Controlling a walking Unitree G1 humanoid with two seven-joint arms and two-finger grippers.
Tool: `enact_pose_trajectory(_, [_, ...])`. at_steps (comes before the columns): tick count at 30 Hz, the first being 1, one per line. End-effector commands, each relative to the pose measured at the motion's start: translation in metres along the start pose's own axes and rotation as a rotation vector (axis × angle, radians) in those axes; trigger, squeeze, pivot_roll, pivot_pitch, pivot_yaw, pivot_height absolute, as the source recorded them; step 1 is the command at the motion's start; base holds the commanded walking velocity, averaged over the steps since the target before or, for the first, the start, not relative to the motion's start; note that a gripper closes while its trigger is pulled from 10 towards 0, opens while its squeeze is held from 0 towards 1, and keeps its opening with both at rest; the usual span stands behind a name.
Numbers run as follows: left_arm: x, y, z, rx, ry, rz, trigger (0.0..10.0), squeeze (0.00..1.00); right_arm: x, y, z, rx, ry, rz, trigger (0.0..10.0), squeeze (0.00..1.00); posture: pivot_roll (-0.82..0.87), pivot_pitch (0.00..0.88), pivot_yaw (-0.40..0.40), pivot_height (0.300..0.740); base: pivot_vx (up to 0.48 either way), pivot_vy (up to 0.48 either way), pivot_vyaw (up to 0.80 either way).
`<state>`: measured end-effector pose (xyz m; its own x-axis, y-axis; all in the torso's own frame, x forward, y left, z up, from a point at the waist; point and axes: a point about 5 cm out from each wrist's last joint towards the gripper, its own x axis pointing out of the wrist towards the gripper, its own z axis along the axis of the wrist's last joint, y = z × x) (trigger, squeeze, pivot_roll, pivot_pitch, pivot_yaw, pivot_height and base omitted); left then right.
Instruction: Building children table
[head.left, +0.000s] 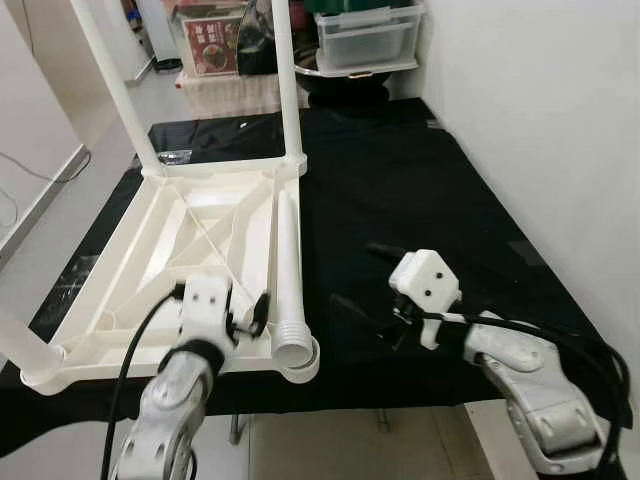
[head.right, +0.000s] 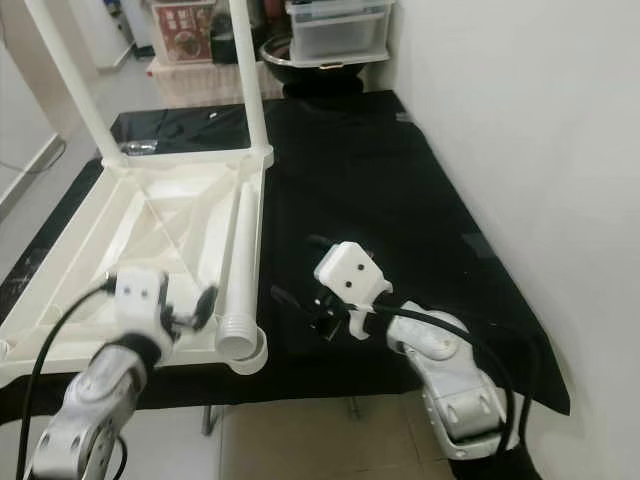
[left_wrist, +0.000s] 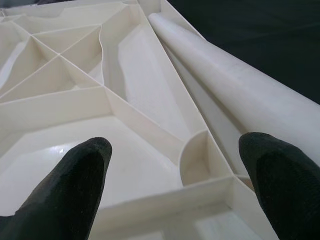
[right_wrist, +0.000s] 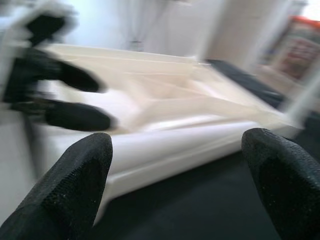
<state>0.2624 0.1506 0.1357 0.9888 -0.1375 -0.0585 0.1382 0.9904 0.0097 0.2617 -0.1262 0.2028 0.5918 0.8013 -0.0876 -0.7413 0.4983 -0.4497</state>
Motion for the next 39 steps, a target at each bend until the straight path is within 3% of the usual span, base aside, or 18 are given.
enact_pose_trajectory(1, [-0.006,0.003,-0.001,0.009,0.011,0.003,10.0,0.0,-0.001,0.006,0.003,0.006,-0.003,0.066,10.0,0.0,-0.06,0.084,0.053,0.74,0.0,0.0,0.0])
enact_pose_trajectory(6, [-0.013,0.008,-0.004,0.02,0.022,0.018,10.0,0.0,-0.002,0.004,0.008,-0.006,-0.007,0.084,10.0,0.0,-0.06,0.088,0.051,0.74,0.0,0.0,0.0])
enact_pose_trajectory(8, [-0.012,0.011,-0.004,0.033,0.027,0.036,10.0,0.0,0.004,-0.001,0.01,-0.005,-0.024,0.018,10.0,0.0,-0.06,0.089,0.049,0.74,0.0,0.48,0.0])
enact_pose_trajectory(11, [-0.008,0.013,-0.001,0.061,0.016,0.048,10.0,0.0,0.014,-0.007,0.01,0.05,-0.053,-0.098,10.0,0.0,-0.06,0.091,0.05,0.74,0.0,0.48,0.0])
enact_pose_trajectory(14, [-0.005,0.012,0.004,0.072,0.0,0.042,10.0,0.0,0.017,-0.008,0.01,0.08,-0.063,-0.138,10.0,0.0,-0.06,0.09,0.051,0.74,0.0,0.48,0.0])
enact_pose_trajectory(23, [0.005,0.007,0.017,0.09,-0.05,0.017,10.0,0.0,0.016,-0.015,0.013,0.104,-0.055,-0.171,10.0,0.0,-0.07,0.089,0.049,0.74,0.0,0.373,0.0])
enact_pose_trajectory(33, [0.002,-0.007,0.014,0.11,-0.049,-0.077,10.0,0.0,0.018,-0.018,0.005,0.092,0.057,-0.205,10.0,0.0,-0.07,0.089,0.047,0.74,0.0,0.0,0.0])
enact_pose_trajectory(34, [-0.001,-0.015,0.012,0.113,-0.048,-0.157,10.0,0.0,0.02,-0.024,0.003,0.159,0.118,-0.262,10.0,0.0,-0.07,0.087,0.052,0.74,0.0,0.0,0.0])
enact_pose_trajectory(39, [-0.005,-0.025,0.01,0.103,-0.035,-0.274,10.0,0.0,0.021,-0.031,0.002,0.223,0.198,-0.294,10.0,0.0,-0.07,0.085,0.052,0.74,0.0,0.0,0.0])
